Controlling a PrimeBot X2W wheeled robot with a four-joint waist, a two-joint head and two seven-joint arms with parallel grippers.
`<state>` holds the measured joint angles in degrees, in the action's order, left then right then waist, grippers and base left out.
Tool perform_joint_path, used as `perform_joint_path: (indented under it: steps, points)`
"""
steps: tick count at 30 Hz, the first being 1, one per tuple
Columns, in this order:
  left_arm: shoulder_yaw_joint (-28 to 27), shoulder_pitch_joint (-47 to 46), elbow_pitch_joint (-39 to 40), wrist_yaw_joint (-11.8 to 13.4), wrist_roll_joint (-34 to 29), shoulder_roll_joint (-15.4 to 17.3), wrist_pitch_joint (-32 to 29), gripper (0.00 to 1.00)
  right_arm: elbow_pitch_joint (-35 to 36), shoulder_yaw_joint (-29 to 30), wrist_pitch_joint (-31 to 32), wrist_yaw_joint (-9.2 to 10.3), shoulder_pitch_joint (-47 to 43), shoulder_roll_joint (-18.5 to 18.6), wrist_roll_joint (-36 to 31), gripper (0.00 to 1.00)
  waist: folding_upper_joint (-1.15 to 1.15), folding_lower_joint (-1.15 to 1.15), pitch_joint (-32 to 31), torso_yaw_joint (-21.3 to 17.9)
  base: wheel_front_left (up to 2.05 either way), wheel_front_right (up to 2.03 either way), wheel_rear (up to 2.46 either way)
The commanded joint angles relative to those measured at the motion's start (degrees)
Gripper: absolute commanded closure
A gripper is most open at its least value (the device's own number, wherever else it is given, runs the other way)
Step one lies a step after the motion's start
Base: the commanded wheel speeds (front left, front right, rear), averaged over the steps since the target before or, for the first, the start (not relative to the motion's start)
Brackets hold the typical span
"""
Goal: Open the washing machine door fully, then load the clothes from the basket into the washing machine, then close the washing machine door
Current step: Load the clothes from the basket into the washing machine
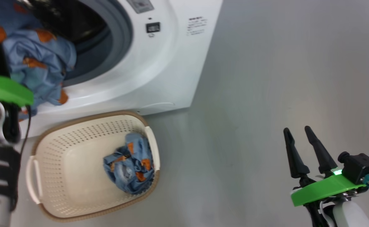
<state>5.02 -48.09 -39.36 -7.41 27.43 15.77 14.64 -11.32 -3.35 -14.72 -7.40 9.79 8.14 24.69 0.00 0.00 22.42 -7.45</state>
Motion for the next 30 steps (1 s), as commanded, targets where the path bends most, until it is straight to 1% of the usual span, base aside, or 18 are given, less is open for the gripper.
perform_joint_path:
  steps: [1, 7, 10, 12, 15, 18, 21, 22, 25, 28, 29, 30]
  points:
    - [-0.8, -2.7, -0.2, -0.1, 0.9, 3.2, 0.4, 1.00, 1.4, -1.7, -0.3, -0.09, 0.8, -0.1, -0.5, 0.00, 0.00, 0.00, 2.3, -2.3, 0.00, 0.00, 0.00]
    - [4.1, -10.7, -9.4, -0.1, 3.0, 5.7, 0.4, 1.00, 1.4, -3.0, -0.3, -0.09, 1.7, -1.1, -0.7, 0.00, 0.00, 0.00, 4.0, -4.5, 0.00, 0.00, 0.00]
    - [5.8, -13.9, -12.0, -0.1, 4.0, 6.7, 0.4, 1.00, 1.5, -3.7, -0.3, -0.09, 2.1, -1.4, -0.7, 0.00, 0.00, 0.00, 4.8, -5.5, 0.00, 0.00, 0.00]
    - [5.9, -16.0, -12.2, -0.1, 4.5, 7.6, 0.4, 1.00, 1.6, -4.1, -0.3, -0.09, 2.5, -1.7, -0.7, 0.00, 0.00, 0.00, 5.4, -6.0, 0.00, 0.00, 0.00]
    - [5.0, -18.6, -9.1, -0.1, 3.7, 9.1, 0.4, 1.00, 1.8, -4.4, -0.3, -0.09, 3.0, -2.0, -0.8, 0.00, 0.00, 0.00, 6.3, -6.6, 0.00, 0.00, 0.00]
    - [2.2, -20.0, -3.9, -0.1, 1.9, 9.8, 0.4, 1.00, 2.0, -4.5, -0.3, -0.09, 3.4, -2.3, -0.9, 0.00, 0.00, 0.00, 7.2, -6.9, 0.00, 0.00, 0.00]
    - [-1.7, -19.6, 1.6, -0.1, -0.4, 9.6, 0.4, 1.00, 2.2, -4.4, -0.3, -0.09, 3.7, -2.5, -0.9, 0.00, 0.00, 0.00, 7.9, -7.0, 0.00, 0.00, 0.00]
    - [-1.7, -19.6, 1.6, -0.1, -0.4, 9.6, 0.4, 1.00, 2.2, -4.4, -0.3, -0.09, 3.7, -2.5, -0.9, 0.00, 0.00, 0.00, 7.9, -7.0, 0.00, 0.00, 0.00]
    - [-4.9, -18.2, 5.9, -0.1, -2.0, 8.9, 0.4, 1.00, 2.2, -4.5, -0.3, -0.09, 4.0, -2.8, -1.0, 0.00, 0.00, 0.00, 8.3, -7.1, 0.00, 0.00, 0.00]
    - [-6.0, -17.1, 8.3, -0.1, -3.1, 8.2, 0.4, 1.00, 2.1, -4.6, -0.3, -0.09, 4.3, -3.0, -1.0, 0.00, 0.00, 0.00, 8.7, -7.0, 0.00, 0.00, 0.00]
    - [-5.7, -16.2, 7.8, -0.1, -2.9, 7.7, 0.4, 1.00, 2.1, -4.7, -0.3, -0.09, 4.5, -3.1, -1.0, 0.00, 0.00, 0.00, 8.9, -6.8, 0.00, 0.00, 0.00]
    - [-5.3, -15.7, 5.9, -0.1, -2.6, 7.5, 0.4, 0.88, 2.0, -4.8, -0.3, -0.09, 4.6, -3.2, -1.1, 0.00, 0.00, 0.00, 8.9, -6.7, 0.00, 0.00, 0.00]
